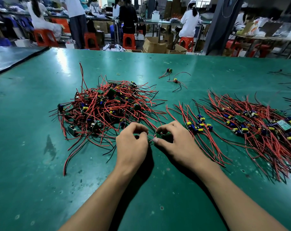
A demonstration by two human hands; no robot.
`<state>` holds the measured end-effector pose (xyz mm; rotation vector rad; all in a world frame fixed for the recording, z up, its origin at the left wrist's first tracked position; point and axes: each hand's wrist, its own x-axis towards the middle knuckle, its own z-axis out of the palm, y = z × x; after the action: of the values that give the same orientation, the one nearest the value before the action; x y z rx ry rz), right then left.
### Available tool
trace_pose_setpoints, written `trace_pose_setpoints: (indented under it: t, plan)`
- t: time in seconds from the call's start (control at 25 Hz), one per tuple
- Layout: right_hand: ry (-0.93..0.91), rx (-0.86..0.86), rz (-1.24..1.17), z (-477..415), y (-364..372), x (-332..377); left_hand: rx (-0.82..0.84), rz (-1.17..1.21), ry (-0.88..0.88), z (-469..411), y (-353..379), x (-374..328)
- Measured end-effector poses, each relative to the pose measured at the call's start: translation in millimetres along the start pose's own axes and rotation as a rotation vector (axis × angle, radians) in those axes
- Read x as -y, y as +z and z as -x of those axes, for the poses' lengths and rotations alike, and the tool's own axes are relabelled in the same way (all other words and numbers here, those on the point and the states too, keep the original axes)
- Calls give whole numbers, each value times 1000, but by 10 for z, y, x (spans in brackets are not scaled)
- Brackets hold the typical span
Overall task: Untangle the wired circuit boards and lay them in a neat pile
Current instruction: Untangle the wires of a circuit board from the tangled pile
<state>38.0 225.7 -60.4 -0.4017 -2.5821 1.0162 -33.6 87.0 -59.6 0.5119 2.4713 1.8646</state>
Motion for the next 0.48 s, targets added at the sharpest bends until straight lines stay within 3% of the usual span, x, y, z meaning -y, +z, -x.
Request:
trace_pose_setpoints:
  t: [0.12, 0.2, 0.32, 0.48]
  plan:
    - [79, -157, -302, -56, -54, 27, -65, 371, -194, -62, -38, -49]
    - [228, -237, -602, -100, -94, 59, -89, 548, -308, -93, -75, -84]
    - [373, -251, -1052, -137, -142, 125, -27, 524, -274, -74, -76, -93]
    - [408, -87, -1377, -123, -217, 203, 73, 447, -211, -56, -38, -65]
